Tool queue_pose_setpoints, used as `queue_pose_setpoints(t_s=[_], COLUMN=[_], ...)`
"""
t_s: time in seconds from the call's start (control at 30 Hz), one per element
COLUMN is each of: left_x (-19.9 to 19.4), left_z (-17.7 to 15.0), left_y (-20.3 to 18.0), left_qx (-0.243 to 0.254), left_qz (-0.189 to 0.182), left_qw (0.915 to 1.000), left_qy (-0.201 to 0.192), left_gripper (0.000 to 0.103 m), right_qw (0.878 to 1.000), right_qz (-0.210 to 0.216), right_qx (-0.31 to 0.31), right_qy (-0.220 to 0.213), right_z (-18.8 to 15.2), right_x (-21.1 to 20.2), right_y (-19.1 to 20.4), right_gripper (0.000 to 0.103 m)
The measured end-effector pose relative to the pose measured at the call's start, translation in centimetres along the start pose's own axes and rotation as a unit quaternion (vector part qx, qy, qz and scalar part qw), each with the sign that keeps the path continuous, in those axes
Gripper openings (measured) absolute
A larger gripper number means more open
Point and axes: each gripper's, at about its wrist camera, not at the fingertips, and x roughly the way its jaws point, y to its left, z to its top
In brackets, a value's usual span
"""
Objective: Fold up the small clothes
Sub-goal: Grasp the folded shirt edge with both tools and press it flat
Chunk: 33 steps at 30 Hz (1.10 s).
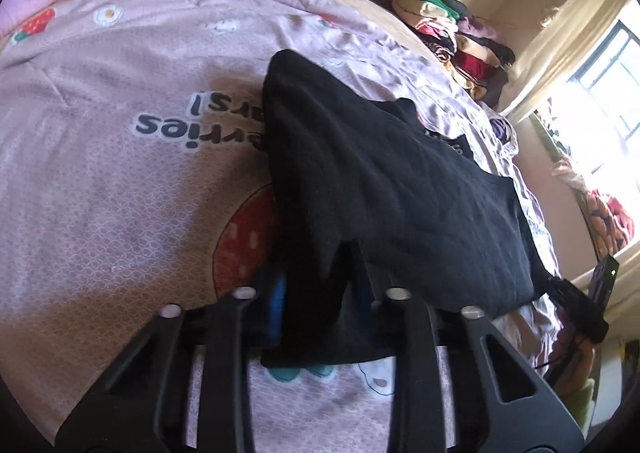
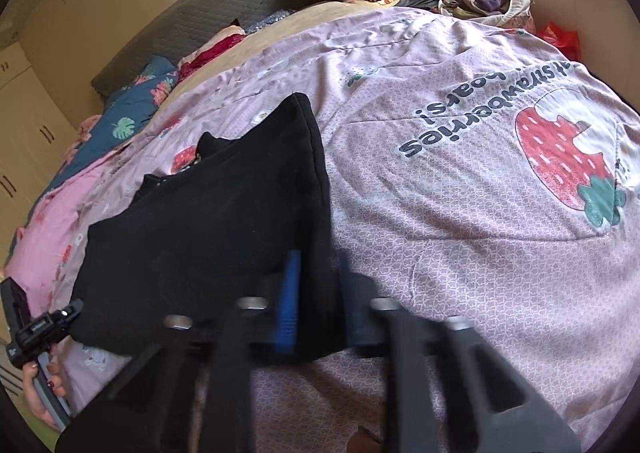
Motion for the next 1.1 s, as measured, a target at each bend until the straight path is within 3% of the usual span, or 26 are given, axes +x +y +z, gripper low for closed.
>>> queue_pose_setpoints(t_s=[0.13,0.3,0.53,0.77,1.1], left_x=[-1.0,-0.3,-0.1,-0.3,-0.8], left_z=[-0.3,-0.9,-0.9,-1.1,-1.3], left_y=[-0.4,0.4,0.4,0.1,-0.3], left_qx=[0.012,0.011,0.012,0.021,0.030], left_qz=[-0.001,0.007,0.016,0.027,0.042], left_qw=[0.9999,0.9998,0.9996,0.9992,0.9985], left_qy=[-0.005,0.016,0.020,0.019,0.020], left_gripper=[0.007,0.007,0.012,0.015,0.035], right_qw=[1.000,0.999,0.999,0.999,0.999], right_qz=[0.001,-0.011,-0.019,-0.028,-0.040], right_qx=[0.005,0.035,0.043,0.030,0.011], right_qy=[-0.014,0.010,0.009,0.003,-0.013], right_z=[0.0,-0.5,-0.9,-1.2,-1.6], right_x=[-1.1,-0.2,-0.6,-1.4,-2.9], right_y=[-0.3,-1.4,-1.8,-1.5,-0.7], right_gripper=[0.008,0.008,0.015,0.031,0.063])
